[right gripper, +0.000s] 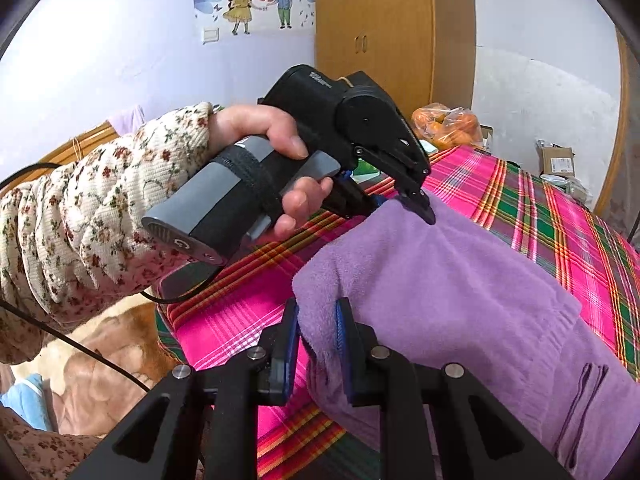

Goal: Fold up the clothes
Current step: 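Grasp the purple garment's edge with the left gripper while the right gripper pinches beside it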

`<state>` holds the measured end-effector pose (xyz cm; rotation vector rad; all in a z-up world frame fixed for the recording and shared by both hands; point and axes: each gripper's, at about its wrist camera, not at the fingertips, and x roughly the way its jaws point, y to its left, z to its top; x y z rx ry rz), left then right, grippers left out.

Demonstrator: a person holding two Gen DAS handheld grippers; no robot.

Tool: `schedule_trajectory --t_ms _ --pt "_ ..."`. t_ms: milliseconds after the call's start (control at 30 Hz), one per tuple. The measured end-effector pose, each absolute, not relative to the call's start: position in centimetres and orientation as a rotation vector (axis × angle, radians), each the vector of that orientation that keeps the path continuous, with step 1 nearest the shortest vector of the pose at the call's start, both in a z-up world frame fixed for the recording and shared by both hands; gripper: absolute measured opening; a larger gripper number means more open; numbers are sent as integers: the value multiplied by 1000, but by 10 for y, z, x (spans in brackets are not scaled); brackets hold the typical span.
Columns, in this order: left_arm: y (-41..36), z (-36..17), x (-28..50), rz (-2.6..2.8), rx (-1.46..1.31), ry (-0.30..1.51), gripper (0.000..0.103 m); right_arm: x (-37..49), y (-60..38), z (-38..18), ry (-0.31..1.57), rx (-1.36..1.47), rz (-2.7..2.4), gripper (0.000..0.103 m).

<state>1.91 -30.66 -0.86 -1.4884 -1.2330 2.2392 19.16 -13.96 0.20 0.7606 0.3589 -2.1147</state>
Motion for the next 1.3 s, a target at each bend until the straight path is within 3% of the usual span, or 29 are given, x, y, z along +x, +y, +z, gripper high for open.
schedule_trajectory --t_ms 400,867,1300 --pt "-288 36 28 2253 -1400 -1230 21 202 -91 35 250 648 -2191 18" --pt "-229 108 33 2269 -1268 -1106 21 226 -22 73 128 540 -2310 17" --pt "-164 130 13 2155 -1253 -1015 21 223 40 91 -38 538 -2440 15"
